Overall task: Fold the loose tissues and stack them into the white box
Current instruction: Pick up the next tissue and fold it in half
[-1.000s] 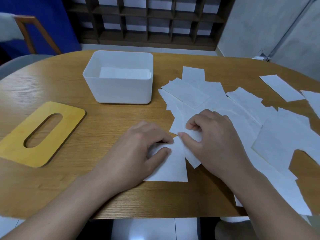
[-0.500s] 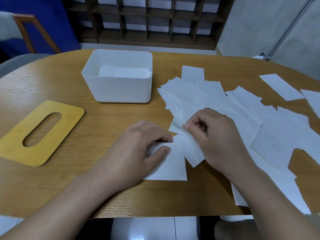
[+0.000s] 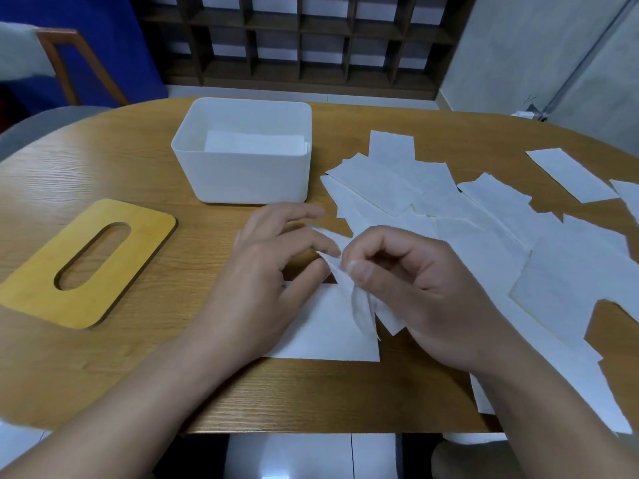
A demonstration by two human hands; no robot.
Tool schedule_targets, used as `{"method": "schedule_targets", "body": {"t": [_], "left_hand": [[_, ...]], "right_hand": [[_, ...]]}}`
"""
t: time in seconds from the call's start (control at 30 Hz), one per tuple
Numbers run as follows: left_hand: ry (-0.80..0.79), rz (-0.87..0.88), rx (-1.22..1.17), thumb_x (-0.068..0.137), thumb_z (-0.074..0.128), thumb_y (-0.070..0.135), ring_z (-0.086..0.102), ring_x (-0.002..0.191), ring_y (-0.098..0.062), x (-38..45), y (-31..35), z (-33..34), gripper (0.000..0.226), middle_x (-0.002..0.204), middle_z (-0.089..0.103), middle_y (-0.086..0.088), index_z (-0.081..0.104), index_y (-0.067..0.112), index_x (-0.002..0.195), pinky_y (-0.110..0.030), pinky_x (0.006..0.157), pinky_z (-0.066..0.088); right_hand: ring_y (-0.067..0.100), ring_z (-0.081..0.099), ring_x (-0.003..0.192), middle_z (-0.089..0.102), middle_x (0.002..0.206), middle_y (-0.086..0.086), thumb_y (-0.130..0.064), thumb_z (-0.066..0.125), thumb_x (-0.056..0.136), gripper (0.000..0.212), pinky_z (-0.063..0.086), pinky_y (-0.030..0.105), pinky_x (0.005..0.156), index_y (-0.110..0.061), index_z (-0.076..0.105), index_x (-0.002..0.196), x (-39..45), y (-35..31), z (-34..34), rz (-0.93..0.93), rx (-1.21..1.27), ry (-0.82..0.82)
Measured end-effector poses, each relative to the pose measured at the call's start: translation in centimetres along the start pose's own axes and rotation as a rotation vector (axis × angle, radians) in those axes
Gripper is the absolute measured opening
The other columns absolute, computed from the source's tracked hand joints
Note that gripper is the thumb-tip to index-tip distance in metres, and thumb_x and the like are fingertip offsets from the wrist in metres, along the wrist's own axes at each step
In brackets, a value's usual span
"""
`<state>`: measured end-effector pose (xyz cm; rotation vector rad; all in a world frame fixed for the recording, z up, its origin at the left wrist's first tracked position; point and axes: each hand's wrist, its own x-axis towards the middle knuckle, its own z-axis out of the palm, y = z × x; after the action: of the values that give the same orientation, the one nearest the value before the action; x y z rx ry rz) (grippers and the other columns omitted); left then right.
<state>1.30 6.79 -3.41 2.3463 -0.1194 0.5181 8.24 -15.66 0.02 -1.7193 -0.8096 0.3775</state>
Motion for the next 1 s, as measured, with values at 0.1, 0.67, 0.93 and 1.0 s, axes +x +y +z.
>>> {"method": "schedule_targets", "body": {"t": [0.1, 0.67, 0.93, 1.0], "left_hand": [[0.007, -0.007, -0.041, 0.107, 0.068, 0.034, 0.063, 0.123, -0.013, 0.2, 0.4, -0.8, 0.011, 0.115, 0.074, 0.019, 0.078, 0.033, 0.102, -0.047, 0.108, 0.043], [-0.181, -0.32, -0.297, 0.096, 0.08, 0.037, 0.07, 0.08, -0.037, 0.5, 0.9, -5.0, 0.012, 0.081, 0.079, 0.001, 0.084, 0.027, 0.092, -0.051, 0.071, 0.059], [-0.272, -0.361, -0.195, 0.095, 0.081, 0.04, 0.064, 0.076, -0.04, 0.3, 0.2, -5.1, 0.014, 0.078, 0.078, 0.005, 0.081, 0.028, 0.087, -0.047, 0.067, 0.056], [-0.287, -0.365, -0.162, 0.094, 0.082, 0.039, 0.059, 0.067, -0.03, 0.3, -0.1, -5.1, 0.014, 0.075, 0.074, 0.007, 0.081, 0.028, 0.085, -0.038, 0.062, 0.047]], "right_hand": [[0.03, 0.067, 0.095, 0.072, 0.1, 0.011, -0.026, 0.062, 0.11, 0.019, 0.054, 0.041, 0.086, -0.014, 0.074, 0.101, 0.2, -0.1, -0.6, -0.007, 0.097, 0.114], [0.011, 0.054, 0.048, 0.074, 0.07, -0.011, -0.027, 0.078, 0.1, 0.011, 0.043, 0.021, 0.049, -0.03, 0.082, 0.091, -0.2, -0.1, -0.1, 0.136, -0.252, 0.214], [0.023, 0.059, 0.052, 0.06, 0.057, 0.0, -0.032, 0.081, 0.096, 0.014, 0.057, 0.041, 0.059, -0.031, 0.078, 0.083, -0.5, 0.7, 0.4, 0.18, -0.36, 0.162], [0.013, 0.055, 0.054, 0.06, 0.06, -0.004, -0.036, 0.083, 0.095, 0.012, 0.055, 0.036, 0.058, -0.032, 0.077, 0.085, -0.6, 1.0, 0.7, 0.187, -0.417, 0.155]]}}
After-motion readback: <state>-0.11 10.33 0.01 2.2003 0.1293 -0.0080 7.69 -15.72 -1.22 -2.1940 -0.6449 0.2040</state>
